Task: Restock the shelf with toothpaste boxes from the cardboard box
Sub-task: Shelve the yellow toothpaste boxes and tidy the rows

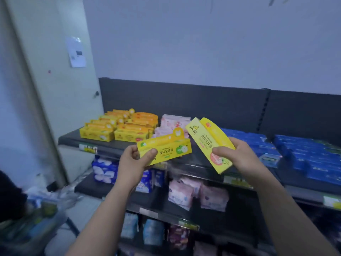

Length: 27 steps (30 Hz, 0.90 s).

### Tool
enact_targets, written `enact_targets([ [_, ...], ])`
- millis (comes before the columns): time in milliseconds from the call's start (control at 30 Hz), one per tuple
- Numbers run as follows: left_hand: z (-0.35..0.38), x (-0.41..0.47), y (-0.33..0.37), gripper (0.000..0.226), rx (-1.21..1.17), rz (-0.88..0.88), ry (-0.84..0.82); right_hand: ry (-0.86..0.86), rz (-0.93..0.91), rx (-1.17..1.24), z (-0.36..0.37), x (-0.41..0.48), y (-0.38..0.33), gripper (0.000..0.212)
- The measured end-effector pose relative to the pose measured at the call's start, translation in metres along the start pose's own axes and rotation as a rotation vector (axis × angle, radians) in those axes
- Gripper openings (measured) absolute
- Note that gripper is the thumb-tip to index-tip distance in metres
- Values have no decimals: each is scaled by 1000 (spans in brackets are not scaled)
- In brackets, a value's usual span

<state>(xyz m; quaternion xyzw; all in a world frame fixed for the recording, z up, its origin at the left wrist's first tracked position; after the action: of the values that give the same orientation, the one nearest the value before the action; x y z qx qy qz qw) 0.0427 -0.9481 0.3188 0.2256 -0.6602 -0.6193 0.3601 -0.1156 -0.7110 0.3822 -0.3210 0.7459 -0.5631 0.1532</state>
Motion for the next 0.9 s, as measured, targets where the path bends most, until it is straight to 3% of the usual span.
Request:
enact_targets([
  [100,-40,15,-3,73,-17,-13,76,-73,-32,14,33,30,-11,12],
  [233,-92,37,-8,84,5,-1,168,-151,-78,4,70,72,-23,11],
  [333,-115,51,2,36,-19,31,241,-213,-107,-4,94,102,-32,14],
  [400,-128,64,4,20,-19,45,285,-250,-128,-30,107,122,-37,17],
  [600,-168,105,-5,22,21,82,383,-343,-171,-95,142,170,-37,20],
  [900,-211,171,-31,24,127,10,256,-373,-158,-49,178,198,-39,8],
])
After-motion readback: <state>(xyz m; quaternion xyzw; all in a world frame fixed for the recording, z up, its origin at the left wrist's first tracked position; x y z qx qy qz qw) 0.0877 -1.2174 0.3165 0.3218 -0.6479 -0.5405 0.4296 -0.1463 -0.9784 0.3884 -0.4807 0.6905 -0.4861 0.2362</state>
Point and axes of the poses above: each hand's wrist, its own x-axis towards the middle knuckle, its own z-axis out of the palm, y = z × x, the point moved 3 cm from there along x, towards the middle knuckle, and after that the axes turned 3 degrees about -y, right-handed, at the moved point
